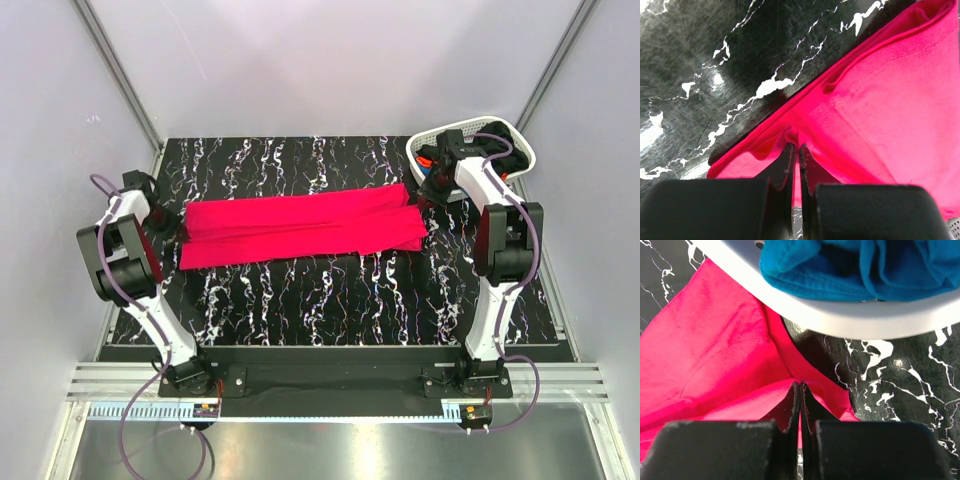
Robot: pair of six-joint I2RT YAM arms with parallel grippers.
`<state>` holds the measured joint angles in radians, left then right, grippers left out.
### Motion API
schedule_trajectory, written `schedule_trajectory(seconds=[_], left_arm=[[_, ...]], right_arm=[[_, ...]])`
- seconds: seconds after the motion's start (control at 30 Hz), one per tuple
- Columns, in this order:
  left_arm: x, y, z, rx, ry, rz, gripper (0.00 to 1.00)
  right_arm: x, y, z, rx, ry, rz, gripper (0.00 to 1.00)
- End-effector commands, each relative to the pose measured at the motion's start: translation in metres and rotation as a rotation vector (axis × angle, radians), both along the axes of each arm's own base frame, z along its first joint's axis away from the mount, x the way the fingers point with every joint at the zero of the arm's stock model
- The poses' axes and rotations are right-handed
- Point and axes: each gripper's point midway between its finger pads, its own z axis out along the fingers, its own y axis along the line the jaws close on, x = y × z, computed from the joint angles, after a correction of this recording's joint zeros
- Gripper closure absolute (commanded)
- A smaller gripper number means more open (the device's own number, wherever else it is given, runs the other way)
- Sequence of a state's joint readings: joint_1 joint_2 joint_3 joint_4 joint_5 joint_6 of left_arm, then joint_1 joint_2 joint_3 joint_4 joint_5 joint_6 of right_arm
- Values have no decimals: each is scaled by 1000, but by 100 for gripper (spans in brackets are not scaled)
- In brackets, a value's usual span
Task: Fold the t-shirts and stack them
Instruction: Fold the tshirt
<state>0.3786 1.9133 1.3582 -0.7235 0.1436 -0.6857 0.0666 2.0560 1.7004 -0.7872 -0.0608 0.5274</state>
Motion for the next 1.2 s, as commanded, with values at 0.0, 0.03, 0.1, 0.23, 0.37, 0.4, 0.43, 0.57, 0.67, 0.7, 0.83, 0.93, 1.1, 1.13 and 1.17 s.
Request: schedule_trajectory(seconds=[0.0,0.03,0.1,0.23,0.37,0.4,0.43,0.57,0.67,0.7,0.83,0.93,1.1,1.13,1.17], left_arm=[[22,10,13,28,-70,5,100],[23,10,14,28,-72,3,100],[25,11,13,27,-71,1,100],[28,10,12,20,-72,1,99],[30,12,9,22,-68,0,95],[30,12,9,22,-68,2,92],[30,13,10,24,-71,-1,84],[29,22,37,143,-109,-38,61],[15,29,71,299,-132,-61,45],[12,26,78,321,-144,-64,44],[-6,-3,89,323,-186,-111,42],[-14,-35,78,252,-219,-171,44],[-16,-84,44,48,-250,-263,50],[-15,-87,35,31,-233,-280,51],[-14,-86,30,30,-221,-289,51]], right_arm=[[14,-6,9,-58,-43,8,100],[14,-7,9,-60,-43,9,100],[15,-7,8,-63,-44,14,100],[16,-6,5,-67,-38,23,100],[18,-5,2,-70,-36,36,100],[18,-3,0,-74,-34,46,98],[20,-2,3,-74,-38,51,91],[27,0,23,-145,-56,85,78],[31,-3,50,-229,-78,88,61],[35,2,67,-254,-113,94,58],[28,42,95,-267,-172,197,53],[21,94,97,-178,-205,315,52],[-22,194,62,43,-114,463,51],[-24,205,57,67,-115,477,51],[-30,212,51,74,-100,495,51]])
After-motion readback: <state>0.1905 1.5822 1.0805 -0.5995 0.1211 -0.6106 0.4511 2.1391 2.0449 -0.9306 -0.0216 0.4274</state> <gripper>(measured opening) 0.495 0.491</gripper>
